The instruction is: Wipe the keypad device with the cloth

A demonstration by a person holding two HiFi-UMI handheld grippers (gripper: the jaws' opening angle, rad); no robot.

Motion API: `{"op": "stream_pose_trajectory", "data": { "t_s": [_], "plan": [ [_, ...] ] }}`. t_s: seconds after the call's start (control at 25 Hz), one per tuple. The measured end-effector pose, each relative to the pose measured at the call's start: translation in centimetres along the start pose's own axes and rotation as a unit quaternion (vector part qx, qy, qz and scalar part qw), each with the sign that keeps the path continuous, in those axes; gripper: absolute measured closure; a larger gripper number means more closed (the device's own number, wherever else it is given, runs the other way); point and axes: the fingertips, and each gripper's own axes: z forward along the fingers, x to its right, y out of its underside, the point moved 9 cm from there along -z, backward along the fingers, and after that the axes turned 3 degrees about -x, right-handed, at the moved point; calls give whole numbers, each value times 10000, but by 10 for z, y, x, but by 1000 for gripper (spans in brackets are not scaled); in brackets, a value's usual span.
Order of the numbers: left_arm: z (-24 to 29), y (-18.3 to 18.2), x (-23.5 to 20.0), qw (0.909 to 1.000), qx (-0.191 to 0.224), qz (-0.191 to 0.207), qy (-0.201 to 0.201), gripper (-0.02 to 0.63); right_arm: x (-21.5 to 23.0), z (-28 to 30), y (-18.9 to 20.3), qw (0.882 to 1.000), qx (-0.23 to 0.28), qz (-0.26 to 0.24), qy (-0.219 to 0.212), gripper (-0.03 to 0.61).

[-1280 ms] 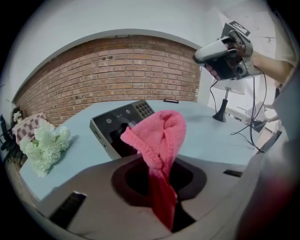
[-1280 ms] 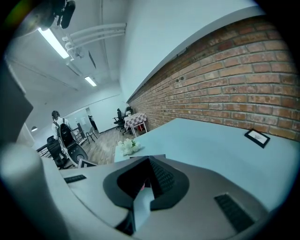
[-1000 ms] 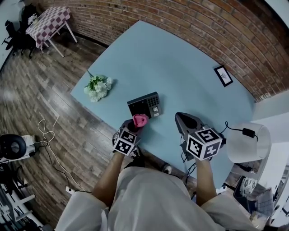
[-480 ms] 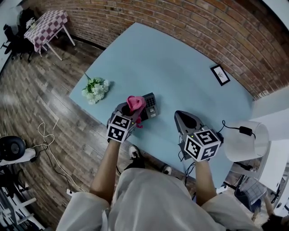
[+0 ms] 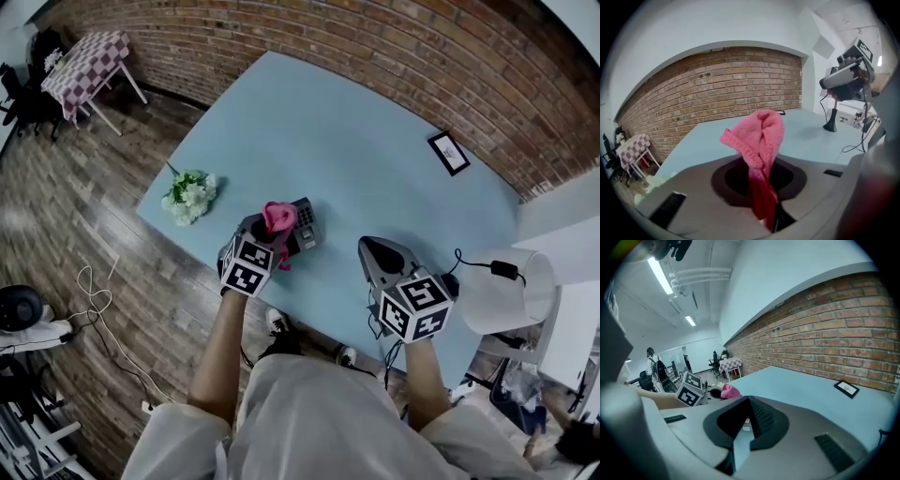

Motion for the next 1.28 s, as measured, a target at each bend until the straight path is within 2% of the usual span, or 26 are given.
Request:
{"op": "stream_pose_trajectory", "data": {
  "t_s": [0.16,0.72,1.0,1.28],
  "plan": [
    [2,5,10,9998,-134,137,-60,508,3,-1,3,10000,-25,30,-1,569],
    [18,38,49,9973,-645,108,326,508,6,0,4,9999,-70,-77,-21,569],
    [22,47,58,9964,-723,60,449,508,9,-2,4,9999,-87,-89,-18,569],
    [24,58,62,9961,-602,-204,616,505,11,-3,6,9999,-112,-52,1,569]
  ]
}}
